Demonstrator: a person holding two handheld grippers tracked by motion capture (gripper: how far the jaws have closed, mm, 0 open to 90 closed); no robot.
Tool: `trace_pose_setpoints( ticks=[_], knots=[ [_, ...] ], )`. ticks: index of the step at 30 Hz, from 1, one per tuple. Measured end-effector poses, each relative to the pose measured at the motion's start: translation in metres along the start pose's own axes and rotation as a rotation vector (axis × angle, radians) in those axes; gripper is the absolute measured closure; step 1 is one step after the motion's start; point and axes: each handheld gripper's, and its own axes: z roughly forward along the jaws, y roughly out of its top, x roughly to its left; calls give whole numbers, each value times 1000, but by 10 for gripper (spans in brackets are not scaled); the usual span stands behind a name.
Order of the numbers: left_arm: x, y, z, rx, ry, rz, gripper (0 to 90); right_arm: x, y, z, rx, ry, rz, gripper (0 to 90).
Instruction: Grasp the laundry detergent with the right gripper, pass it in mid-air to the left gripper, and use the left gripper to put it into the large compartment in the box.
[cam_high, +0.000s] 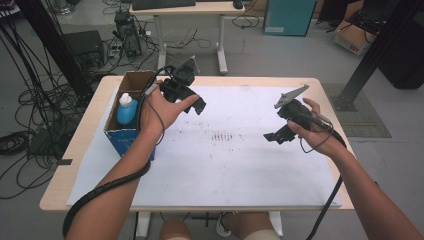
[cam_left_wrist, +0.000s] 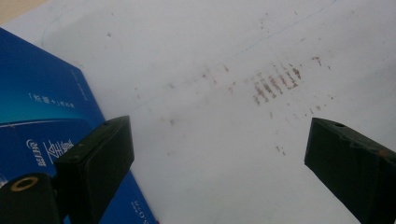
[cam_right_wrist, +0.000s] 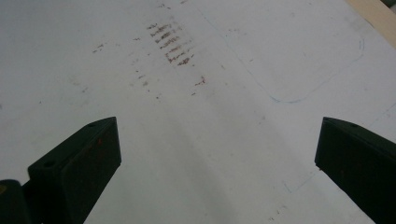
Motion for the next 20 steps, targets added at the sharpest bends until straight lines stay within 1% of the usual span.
trace_pose_setpoints(
  ticks=[4, 5, 6, 7, 9, 10, 12, 14, 15, 17, 19, 20],
  knots=[
    [-2, 1, 1, 3, -7, 3, 86, 0, -2, 1, -5, 1, 2, 2],
    [-3, 2, 2, 3, -7, 5, 86, 0, -2, 1, 5, 3, 4, 2],
    [-3, 2, 3, 1, -7, 4, 85, -1, -3, 2, -2, 2, 4, 2],
    [-3, 2, 3, 2, -4, 7, 85, 0, -3, 2, -2, 2, 12, 2],
    [-4, 1, 5, 6, -6, 4, 85, 0, -4, 3, -1, 5, 8, 2],
    [-3, 1, 5, 11, -8, 9, 85, 0, -4, 3, 4, 7, 7, 2],
    [-3, 1, 7, 4, -4, 10, 85, 0, -4, 4, 1, 7, 7, 2],
    [-3, 0, 8, 2, -7, 1, 85, 0, -4, 5, 2, 9, 7, 2],
    [-2, 0, 9, 9, -12, -1, 85, 0, -4, 6, -2, 10, 6, 2],
    [-2, -1, 10, 5, -9, -6, 85, 1, -5, 8, -1, 13, 7, 2],
    [-2, -1, 11, 5, -10, -3, 85, 1, -5, 10, -2, 16, 10, 2],
    [-1, -1, 12, 5, -10, -4, 84, 1, -5, 10, 7, 19, 11, 2]
  ],
)
